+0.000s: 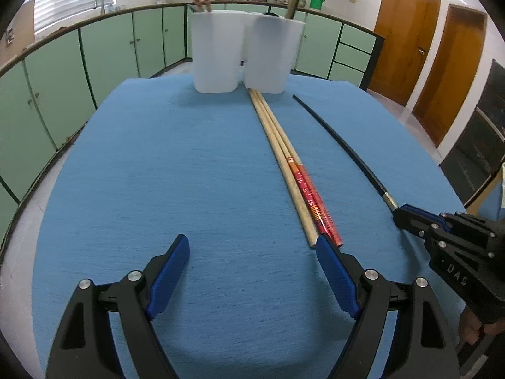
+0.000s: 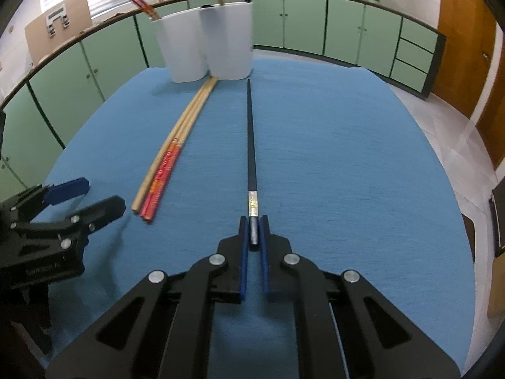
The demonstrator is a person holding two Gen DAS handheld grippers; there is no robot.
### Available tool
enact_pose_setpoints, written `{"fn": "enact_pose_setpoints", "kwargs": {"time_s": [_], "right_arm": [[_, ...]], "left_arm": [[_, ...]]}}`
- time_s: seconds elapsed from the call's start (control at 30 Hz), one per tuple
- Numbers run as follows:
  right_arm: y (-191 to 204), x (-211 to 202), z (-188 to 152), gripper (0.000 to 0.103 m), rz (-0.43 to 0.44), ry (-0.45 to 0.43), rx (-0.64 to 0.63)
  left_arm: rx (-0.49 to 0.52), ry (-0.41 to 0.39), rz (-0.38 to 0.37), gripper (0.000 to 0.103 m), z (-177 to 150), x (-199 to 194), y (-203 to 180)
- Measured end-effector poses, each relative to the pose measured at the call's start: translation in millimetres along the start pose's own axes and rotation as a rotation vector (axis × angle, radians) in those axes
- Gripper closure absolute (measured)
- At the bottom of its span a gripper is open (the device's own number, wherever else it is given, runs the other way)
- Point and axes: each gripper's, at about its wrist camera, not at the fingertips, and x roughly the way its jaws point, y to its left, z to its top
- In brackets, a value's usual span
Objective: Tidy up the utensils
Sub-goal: 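Grasp the second black chopstick with the right gripper, then grasp a plain wooden chopstick with the left gripper while the right holds the black chopstick, then lift both chopsticks and insert them upright into the white holder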
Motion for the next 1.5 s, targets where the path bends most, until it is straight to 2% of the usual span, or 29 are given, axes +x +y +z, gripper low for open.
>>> {"fn": "enact_pose_setpoints", "kwargs": {"time_s": [0.4,0.5,0.57,0.67,0.93,1.0,1.1,1.13,1.5], "right_arm": [[-8,2,2,0.097,0.017,-0.008,0.001],[-9,4,3,0.097,0.021,-0.009,-0.002],[-10,5,4,0.097,0.026,-0.009,-0.003],[-11,5,4,0.097,0.034,-0.009,-0.003],[-15,6,4,0.097,0.042,-0.01,-0.001],[-16,6,5,0.097,0.04,-0.01,-0.003],[-18,5,5,0.097,0.051,-0.011,0.004],[-19,5,5,0.097,0.054,-0.011,0.007],[-20,3,6,0.097,0.062,-0.013,0.014]], "left_arm": [[0.01,0.009,0.047,0.024,5,9,-11],[0.013,0.005,0.058,0.037,4,8,-14],[0.007,-0.004,0.041,0.052,5,7,-13],[-0.002,-0.01,0.03,0.063,6,6,-12],[0.025,-0.006,0.084,0.06,6,9,-24],[0.024,-0.009,0.082,0.064,6,9,-25],[0.04,-0.012,0.078,0.083,5,8,-28],[0.044,-0.012,0.073,0.095,5,8,-29],[-0.011,-0.041,0.036,0.096,6,-4,-16]]}}
